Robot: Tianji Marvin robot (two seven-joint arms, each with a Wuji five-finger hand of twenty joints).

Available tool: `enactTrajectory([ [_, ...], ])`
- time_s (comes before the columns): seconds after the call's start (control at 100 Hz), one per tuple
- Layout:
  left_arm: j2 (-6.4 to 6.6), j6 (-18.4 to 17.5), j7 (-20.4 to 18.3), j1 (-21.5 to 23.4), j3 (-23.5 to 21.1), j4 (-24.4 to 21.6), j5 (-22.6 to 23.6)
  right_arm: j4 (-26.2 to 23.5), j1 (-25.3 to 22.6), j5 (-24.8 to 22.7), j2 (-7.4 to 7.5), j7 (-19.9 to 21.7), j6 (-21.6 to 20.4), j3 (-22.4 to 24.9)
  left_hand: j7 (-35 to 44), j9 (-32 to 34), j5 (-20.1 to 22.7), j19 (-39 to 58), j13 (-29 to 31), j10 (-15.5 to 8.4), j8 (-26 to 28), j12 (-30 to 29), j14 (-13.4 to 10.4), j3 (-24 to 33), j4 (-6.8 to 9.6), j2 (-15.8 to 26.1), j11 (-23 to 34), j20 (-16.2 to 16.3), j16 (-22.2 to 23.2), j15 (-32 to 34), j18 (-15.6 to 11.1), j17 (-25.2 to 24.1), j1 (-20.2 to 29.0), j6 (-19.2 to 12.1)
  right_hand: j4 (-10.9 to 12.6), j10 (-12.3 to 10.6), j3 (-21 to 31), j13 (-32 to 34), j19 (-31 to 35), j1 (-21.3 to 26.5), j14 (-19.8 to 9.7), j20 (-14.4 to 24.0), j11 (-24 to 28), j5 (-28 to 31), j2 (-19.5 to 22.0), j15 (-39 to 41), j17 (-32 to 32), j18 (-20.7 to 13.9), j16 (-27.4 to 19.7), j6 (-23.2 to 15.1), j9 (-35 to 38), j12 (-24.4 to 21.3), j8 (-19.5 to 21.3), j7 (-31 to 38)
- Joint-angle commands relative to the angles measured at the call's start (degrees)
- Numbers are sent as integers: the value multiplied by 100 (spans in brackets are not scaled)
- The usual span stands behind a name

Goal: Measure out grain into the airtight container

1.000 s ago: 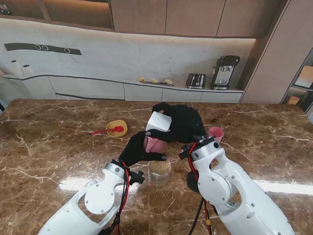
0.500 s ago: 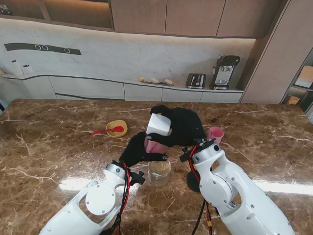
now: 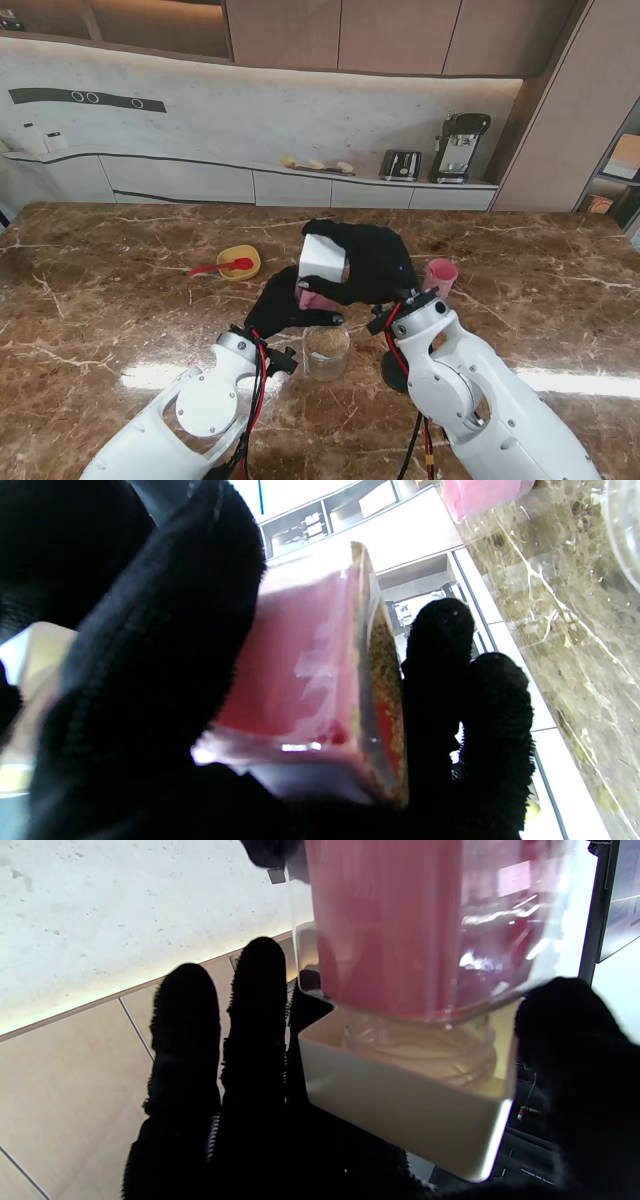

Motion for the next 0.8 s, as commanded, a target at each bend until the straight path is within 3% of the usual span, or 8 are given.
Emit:
enactTrajectory([
  [0.0, -44, -28, 13, -6, 15, -85, 2, 30, -100, 65, 21, 164, -5, 58, 1184, 408, 1167, 120, 68, -705, 214, 21, -404, 1548, -90, 2697, 402, 82, 63, 11, -119, -57, 1091, -1607, 542, -170, 286, -180, -115, 552, -48, 161, -159, -77, 295, -143, -104, 24, -116, -602, -171, -152, -30, 17],
  [0.28, -40, -23, 1, -4, 9, -95, 3, -137, -193, 269, 13, 342, -20, 188, 1188, 409, 1167, 114, 62, -721, 214, 21, -426, 1540, -91, 2699, 405, 79, 61, 7, -140, -61, 1086, -1628, 577, -162, -212, -394, -381, 594, 15, 262, -259, -232, 241, -495, -350, 111, -251, -502, -371, -245, -31, -143],
  [0.48, -45, -36, 16, -13, 5, -94, 5, -105, -228, 207, 24, 338, 10, 178, 1196, 411, 1165, 117, 71, -741, 217, 22, -433, 1543, -89, 2697, 410, 79, 59, 7, -144, -52, 1084, -1638, 762, -132, -964, -595, -564, 463, 17, 342, -379, -886, 452, -603, -513, 107, -253, -138, -852, -292, -160, -646],
  [0.6, -44, -40, 13, -12, 8, -95, 0, -92, -239, 216, 24, 350, 59, 159, 1202, 418, 1166, 117, 72, -730, 219, 22, -419, 1550, -89, 2698, 415, 78, 61, 8, -140, -50, 1082, -1636, 817, -97, -1039, -690, -616, 279, 27, 353, -421, -1099, 522, -635, -578, 90, -256, 14, -1048, -319, -200, -785],
  [0.79, -34, -44, -4, -3, -3, -102, 17, -166, -240, 324, 39, 580, 105, 194, 1203, 416, 1171, 118, 76, -725, 218, 23, -419, 1553, -91, 2688, 415, 77, 62, 7, -140, -46, 1082, -1627, 869, -94, -921, -691, -617, 38, 18, 407, -388, -894, 853, -621, -577, 58, -246, 0, -895, -363, -205, -765],
])
